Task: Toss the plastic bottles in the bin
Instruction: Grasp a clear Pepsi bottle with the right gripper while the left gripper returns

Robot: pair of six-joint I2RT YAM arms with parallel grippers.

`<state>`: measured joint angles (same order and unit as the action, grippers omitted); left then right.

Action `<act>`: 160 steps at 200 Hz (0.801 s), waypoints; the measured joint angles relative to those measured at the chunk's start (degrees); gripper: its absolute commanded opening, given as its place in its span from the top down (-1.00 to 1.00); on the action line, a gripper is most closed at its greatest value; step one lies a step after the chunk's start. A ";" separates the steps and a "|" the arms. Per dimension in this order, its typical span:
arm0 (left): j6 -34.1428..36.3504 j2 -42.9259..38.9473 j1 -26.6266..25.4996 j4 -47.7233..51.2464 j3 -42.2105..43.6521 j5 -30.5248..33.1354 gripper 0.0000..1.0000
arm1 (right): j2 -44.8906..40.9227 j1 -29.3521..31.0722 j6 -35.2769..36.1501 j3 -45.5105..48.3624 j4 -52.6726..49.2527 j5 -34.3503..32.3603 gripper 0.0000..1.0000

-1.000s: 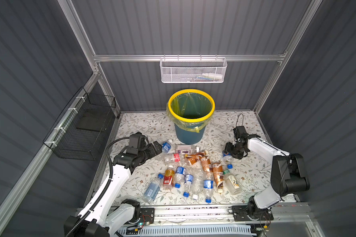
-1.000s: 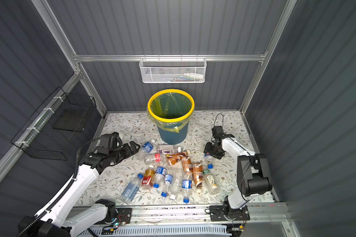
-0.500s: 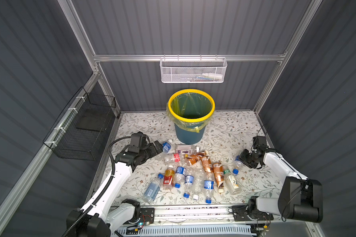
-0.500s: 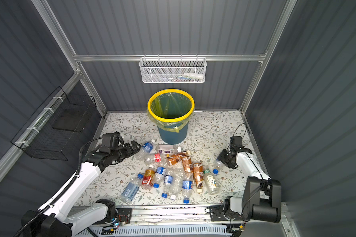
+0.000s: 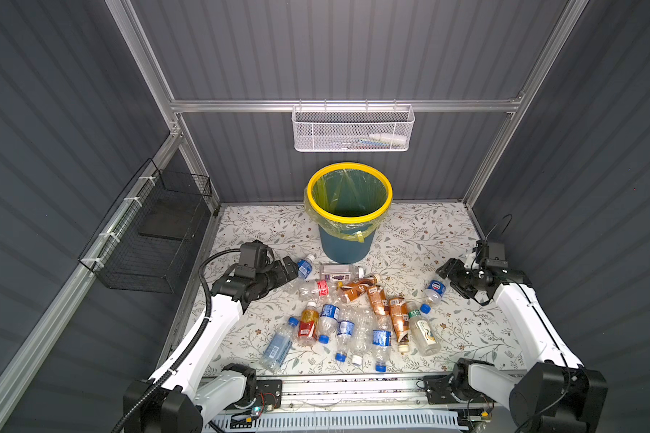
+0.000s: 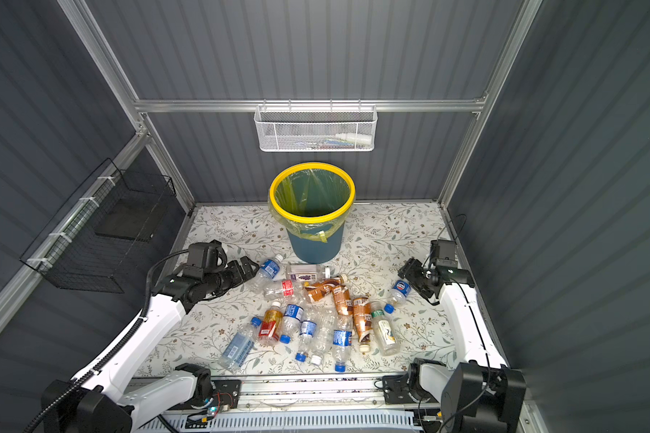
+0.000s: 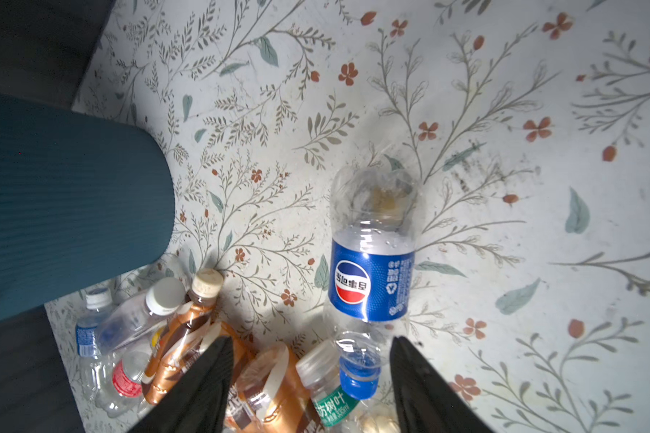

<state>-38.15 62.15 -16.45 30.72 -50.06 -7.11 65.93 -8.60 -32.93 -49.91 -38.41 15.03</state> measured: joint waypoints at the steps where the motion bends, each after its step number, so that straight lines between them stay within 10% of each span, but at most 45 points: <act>1: 0.00 0.00 0.00 0.00 0.00 0.00 -0.99 | 0.07 0.00 0.00 0.00 -0.02 -0.04 -0.58; 92: 0.00 -0.04 0.00 -0.17 0.33 0.00 -0.99 | 17.29 0.00 0.13 0.94 5.09 1.33 -0.55; 160: 0.00 -0.04 0.00 -0.20 0.33 0.00 -0.99 | 23.45 0.00 0.26 1.05 8.90 1.11 -0.08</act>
<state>-38.15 62.11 -16.45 30.52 -49.74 -7.11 89.38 -8.60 -32.67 -48.86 -29.52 16.14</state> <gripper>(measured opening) 0.996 0.564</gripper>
